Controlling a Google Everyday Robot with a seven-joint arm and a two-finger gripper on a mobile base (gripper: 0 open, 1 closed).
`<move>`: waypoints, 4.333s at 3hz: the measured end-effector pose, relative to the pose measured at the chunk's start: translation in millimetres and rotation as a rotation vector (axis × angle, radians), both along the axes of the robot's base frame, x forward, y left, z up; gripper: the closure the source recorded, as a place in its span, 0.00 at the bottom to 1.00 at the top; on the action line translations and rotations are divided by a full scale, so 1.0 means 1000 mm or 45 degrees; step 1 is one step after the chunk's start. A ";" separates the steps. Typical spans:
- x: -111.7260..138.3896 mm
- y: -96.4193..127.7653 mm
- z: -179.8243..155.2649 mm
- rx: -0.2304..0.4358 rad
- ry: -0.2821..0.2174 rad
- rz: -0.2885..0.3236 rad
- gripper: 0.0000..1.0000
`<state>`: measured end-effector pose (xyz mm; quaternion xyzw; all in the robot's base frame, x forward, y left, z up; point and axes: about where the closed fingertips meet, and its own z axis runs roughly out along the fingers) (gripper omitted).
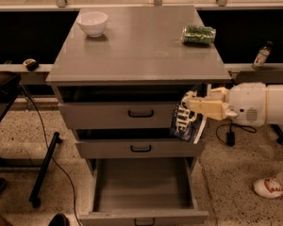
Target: Pick blue chip bag from bottom drawer and place on counter
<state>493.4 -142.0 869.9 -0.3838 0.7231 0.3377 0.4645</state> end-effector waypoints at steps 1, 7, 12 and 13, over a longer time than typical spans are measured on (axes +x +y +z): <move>-0.011 0.051 0.074 -0.030 -0.152 0.186 1.00; 0.127 0.267 0.142 0.017 -0.021 0.543 1.00; 0.253 0.226 0.114 0.262 0.082 0.084 1.00; 0.266 0.208 0.098 0.200 0.057 -0.070 1.00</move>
Offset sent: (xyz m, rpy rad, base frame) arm 0.0266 0.1563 0.2115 -0.1203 -0.2105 0.4530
